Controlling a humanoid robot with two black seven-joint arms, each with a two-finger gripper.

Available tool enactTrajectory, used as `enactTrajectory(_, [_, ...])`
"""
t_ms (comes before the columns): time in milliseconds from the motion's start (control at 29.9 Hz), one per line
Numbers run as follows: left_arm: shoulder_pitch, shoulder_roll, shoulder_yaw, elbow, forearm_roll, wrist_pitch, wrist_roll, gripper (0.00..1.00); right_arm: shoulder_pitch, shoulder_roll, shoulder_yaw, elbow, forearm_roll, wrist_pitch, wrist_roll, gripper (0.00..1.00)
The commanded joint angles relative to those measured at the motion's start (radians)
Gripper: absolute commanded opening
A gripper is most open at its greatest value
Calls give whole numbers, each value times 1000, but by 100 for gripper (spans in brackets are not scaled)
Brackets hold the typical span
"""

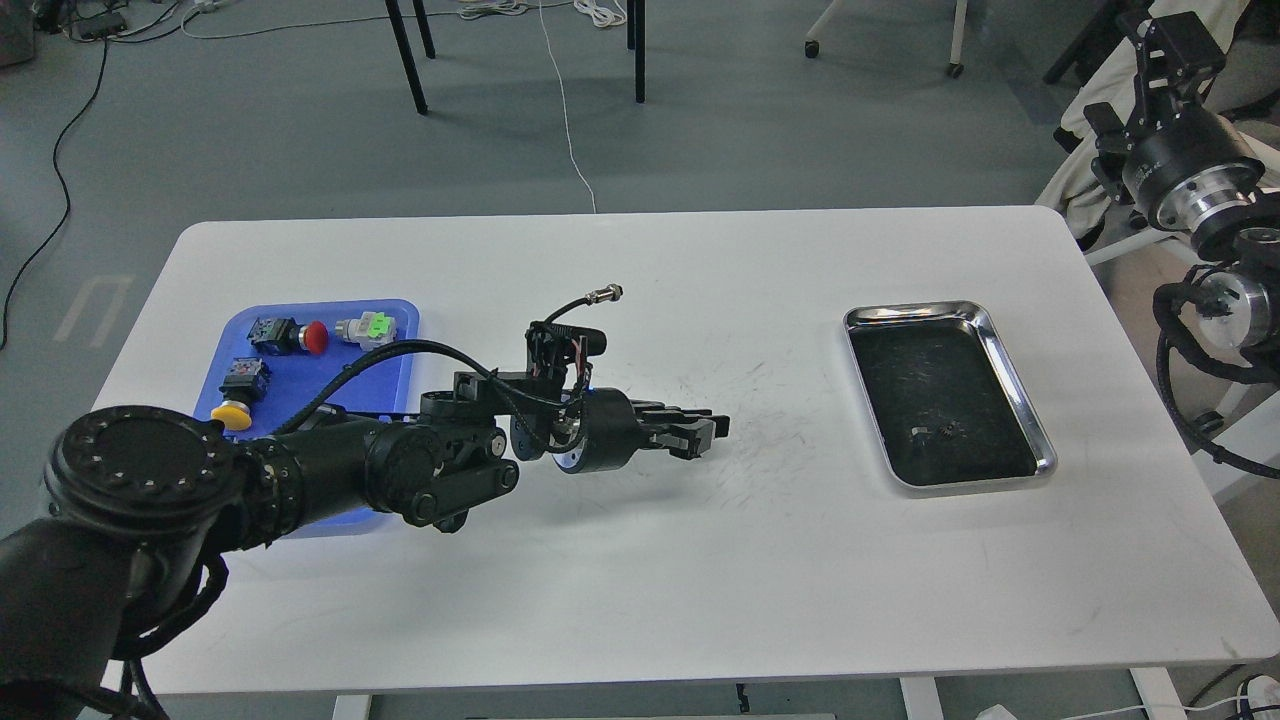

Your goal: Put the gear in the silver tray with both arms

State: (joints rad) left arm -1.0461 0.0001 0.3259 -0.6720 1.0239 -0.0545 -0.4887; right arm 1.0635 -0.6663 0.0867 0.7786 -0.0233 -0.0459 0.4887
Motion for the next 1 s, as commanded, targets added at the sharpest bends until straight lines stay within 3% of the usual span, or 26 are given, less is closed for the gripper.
enactTrajectory(0, [1,0,-21,-14,4,2,0,4,0,-2,-2,1,-1,0,0,95])
enactTrajectory(435, [18,0,-25,-21,-1,4,0,6,-2,-2,-2,-1,-3,1,0,95])
enactTrajectory(970, [37,0,-71,-43,-19,-4,0,34,-3,-4,-4,-1,-15,1,0,95])
